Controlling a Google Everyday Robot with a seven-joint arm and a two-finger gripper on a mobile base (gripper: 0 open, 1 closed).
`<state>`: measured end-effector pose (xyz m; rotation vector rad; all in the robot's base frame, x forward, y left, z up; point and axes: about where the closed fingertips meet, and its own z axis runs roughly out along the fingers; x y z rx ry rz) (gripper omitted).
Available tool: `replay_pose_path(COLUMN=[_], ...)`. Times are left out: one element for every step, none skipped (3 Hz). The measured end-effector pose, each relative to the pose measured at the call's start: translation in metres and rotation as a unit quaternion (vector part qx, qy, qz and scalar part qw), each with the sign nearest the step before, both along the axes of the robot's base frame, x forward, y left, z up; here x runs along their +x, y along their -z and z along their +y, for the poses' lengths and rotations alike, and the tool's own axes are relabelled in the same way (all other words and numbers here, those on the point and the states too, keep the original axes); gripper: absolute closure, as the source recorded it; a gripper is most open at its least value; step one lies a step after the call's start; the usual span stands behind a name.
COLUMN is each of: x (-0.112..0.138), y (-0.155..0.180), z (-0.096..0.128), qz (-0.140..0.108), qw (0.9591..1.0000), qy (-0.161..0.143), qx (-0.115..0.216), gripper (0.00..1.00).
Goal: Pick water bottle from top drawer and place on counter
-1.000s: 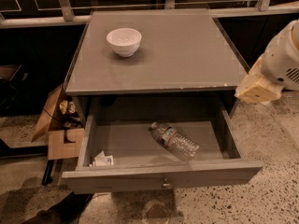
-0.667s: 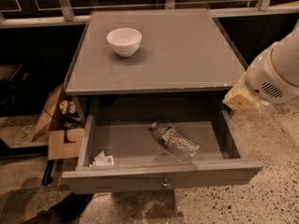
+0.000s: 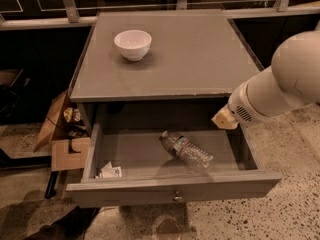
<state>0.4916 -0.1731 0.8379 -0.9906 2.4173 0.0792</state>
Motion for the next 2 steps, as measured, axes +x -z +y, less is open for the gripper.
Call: replay_pose_path(x=[0.01,0.023], y=[0.036,0.112], z=[0.018,0.062], qz=[0.011,0.016], qw=[0.9997,0.9988], qy=[0.015,-0.009], qx=[0.015,0.045], gripper=[1.0,1.0])
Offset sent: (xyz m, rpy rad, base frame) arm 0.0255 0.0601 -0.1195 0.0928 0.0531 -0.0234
